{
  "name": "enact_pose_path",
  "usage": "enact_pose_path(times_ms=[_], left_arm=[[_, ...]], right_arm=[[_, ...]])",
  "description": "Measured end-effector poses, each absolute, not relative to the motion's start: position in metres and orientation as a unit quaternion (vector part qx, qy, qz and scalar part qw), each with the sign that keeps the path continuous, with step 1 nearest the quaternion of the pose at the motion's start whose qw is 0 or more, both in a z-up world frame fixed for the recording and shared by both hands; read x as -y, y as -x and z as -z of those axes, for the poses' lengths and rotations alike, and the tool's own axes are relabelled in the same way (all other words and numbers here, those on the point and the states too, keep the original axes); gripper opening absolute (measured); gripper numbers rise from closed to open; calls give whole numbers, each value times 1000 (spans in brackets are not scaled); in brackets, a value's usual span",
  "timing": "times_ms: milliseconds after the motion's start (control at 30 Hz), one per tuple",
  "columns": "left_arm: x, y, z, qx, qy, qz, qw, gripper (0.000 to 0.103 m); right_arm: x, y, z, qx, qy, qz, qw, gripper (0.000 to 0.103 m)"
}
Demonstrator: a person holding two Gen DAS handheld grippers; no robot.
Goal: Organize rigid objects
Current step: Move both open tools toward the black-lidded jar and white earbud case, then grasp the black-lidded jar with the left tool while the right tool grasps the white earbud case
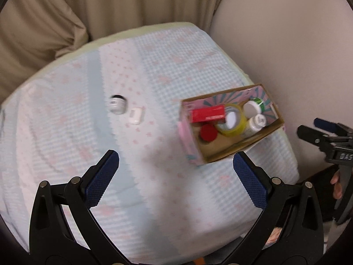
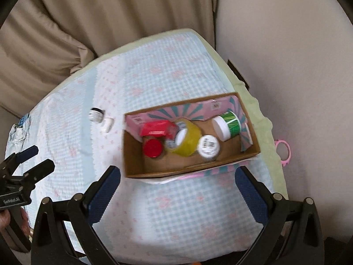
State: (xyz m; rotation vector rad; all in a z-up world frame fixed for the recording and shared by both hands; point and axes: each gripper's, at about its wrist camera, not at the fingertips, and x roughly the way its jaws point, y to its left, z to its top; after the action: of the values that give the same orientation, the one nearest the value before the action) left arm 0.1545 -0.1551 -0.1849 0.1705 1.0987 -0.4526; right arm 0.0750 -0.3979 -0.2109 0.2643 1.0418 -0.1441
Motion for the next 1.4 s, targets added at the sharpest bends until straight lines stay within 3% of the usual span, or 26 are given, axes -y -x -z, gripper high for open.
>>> enact_pose_path(times_ms=[300,667,1100,1300,1400], left_arm=[[45,-172,174,-492,-94,206,841,103],[-40,-257,242,-532,-77,219,814,103],[-9,-357,305,-568,-28,239,787,103],[21,-407,361,-599,-9,256,759,103],[30,-428,394,-621,13,261,739,102]], right_arm=[[288,-74,190,-466,-95,58,878,103],[168,-113,230,-459,-110,60,880,103],[140,-185,305,-459,-141,103,871,103],[150,-238,352,-447,-151,130,872,103],[155,-261,375,-441,-148,136,875,98]])
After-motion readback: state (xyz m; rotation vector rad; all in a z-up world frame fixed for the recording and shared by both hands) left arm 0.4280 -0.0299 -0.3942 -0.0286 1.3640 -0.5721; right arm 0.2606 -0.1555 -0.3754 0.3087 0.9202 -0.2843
